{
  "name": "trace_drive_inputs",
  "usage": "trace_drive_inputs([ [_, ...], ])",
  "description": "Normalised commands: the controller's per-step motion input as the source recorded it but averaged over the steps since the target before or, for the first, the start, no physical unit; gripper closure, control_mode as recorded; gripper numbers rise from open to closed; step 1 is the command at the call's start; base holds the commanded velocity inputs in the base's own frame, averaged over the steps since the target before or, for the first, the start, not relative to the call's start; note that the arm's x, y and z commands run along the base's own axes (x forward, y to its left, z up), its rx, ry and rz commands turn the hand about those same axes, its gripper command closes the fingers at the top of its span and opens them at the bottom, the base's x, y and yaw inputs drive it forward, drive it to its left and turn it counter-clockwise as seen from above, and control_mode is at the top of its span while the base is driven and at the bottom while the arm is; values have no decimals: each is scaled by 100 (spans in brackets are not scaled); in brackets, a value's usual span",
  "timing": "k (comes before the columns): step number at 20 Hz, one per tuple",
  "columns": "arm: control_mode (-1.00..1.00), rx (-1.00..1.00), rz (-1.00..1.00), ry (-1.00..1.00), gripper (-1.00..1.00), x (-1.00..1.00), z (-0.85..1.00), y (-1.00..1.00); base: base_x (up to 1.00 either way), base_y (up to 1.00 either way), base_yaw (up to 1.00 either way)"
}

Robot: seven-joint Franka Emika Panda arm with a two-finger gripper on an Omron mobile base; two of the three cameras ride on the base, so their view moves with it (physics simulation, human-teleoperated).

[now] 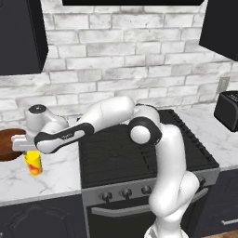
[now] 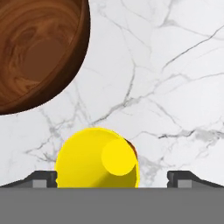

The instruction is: Pick the cup and bowl from the counter and place them on the counter next to the sink.

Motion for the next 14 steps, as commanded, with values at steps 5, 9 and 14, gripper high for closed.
trace_drive_inputs([
  [5,-100,4,0,0,-100,0,0,-32,0,0,0],
  [9,-100,5,0,0,-100,0,0,-30,0,0,0],
  [14,-100,3,0,0,-100,0,-4,-12,0,0,0],
])
